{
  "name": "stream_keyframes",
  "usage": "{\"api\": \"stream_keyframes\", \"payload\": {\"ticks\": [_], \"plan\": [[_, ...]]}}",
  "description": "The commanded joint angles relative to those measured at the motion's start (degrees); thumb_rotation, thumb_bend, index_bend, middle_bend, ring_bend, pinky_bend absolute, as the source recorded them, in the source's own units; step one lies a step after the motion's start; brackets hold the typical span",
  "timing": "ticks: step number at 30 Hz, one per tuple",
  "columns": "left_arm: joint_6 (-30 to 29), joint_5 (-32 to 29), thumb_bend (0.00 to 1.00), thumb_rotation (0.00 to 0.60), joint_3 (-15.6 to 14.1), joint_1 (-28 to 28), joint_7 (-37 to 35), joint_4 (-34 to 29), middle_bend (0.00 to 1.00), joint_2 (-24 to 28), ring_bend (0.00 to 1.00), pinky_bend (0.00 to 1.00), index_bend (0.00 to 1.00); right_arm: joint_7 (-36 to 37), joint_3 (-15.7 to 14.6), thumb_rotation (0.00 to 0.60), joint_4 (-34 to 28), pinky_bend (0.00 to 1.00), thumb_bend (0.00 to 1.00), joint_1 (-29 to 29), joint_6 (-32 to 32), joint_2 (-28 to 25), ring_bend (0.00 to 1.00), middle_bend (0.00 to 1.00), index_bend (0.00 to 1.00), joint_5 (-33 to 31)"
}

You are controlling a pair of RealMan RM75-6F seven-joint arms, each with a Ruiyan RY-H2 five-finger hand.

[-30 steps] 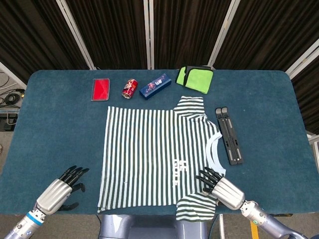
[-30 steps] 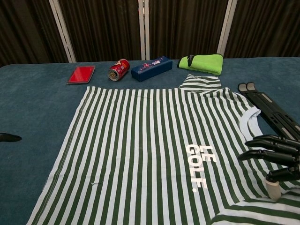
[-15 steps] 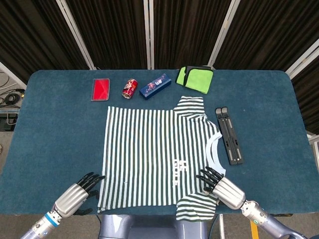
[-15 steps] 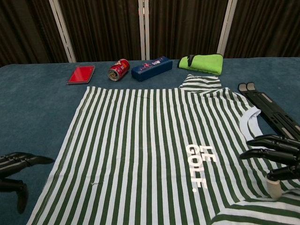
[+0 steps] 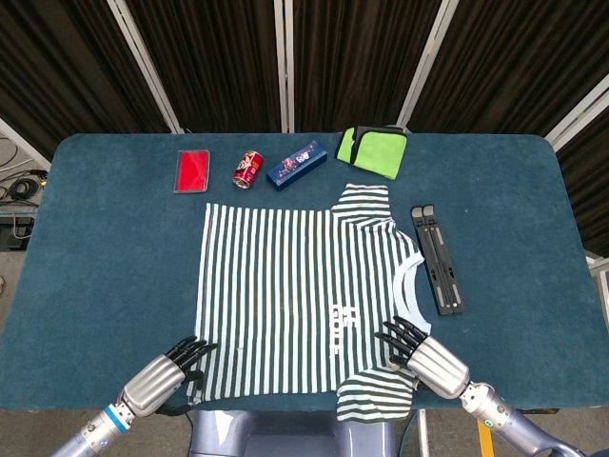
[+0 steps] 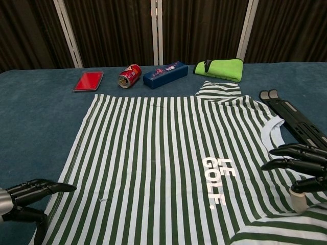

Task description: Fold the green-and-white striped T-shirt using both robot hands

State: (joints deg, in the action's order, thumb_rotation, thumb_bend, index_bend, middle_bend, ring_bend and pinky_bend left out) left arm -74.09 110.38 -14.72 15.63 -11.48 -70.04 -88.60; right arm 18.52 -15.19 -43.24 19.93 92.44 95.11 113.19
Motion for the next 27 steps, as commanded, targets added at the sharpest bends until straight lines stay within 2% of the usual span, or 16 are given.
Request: {"api": "stream_keyframes", "payload": {"ticks": [1,11,20,27], "plan": [[0.23,-0.61,0.18,0.600,-0.26,0.03,-0.74,0.01,0.00,-0.28,0.00,0.00,0.50,-0.01,-0.03,0.600,0.15,0.00,0.41,-0.01,0.05,0.04,0.00,0.14,0.72,-0.02],[-0.72,-1.06,0.18,0.600,-2.11,-0.25,-1.50,0.64,0.00,0.61,0.00,0.00,0.49,0.16,-0.04,0.600,0.18,0.00,0.41,0.02,0.38,0.04,0.00,0.14,0.73,-0.16],[-0.65,-1.83,0.18,0.600,-1.87,-0.11,-1.70,1.34,0.00,-0.20,0.00,0.00,0.48,0.30,-0.16,0.600,0.22,0.00,0.41,0.08,0.45,-0.01,0.00,0.14,0.73,-0.12],[-0.22,-2.72,0.24,0.600,-1.25,0.14,-1.61,1.74,0.00,-1.18,0.00,0.00,0.48,0.38,-0.20,0.600,0.32,0.00,0.41,0.07,0.40,0.03,0.00,0.14,0.73,-0.19]]}}
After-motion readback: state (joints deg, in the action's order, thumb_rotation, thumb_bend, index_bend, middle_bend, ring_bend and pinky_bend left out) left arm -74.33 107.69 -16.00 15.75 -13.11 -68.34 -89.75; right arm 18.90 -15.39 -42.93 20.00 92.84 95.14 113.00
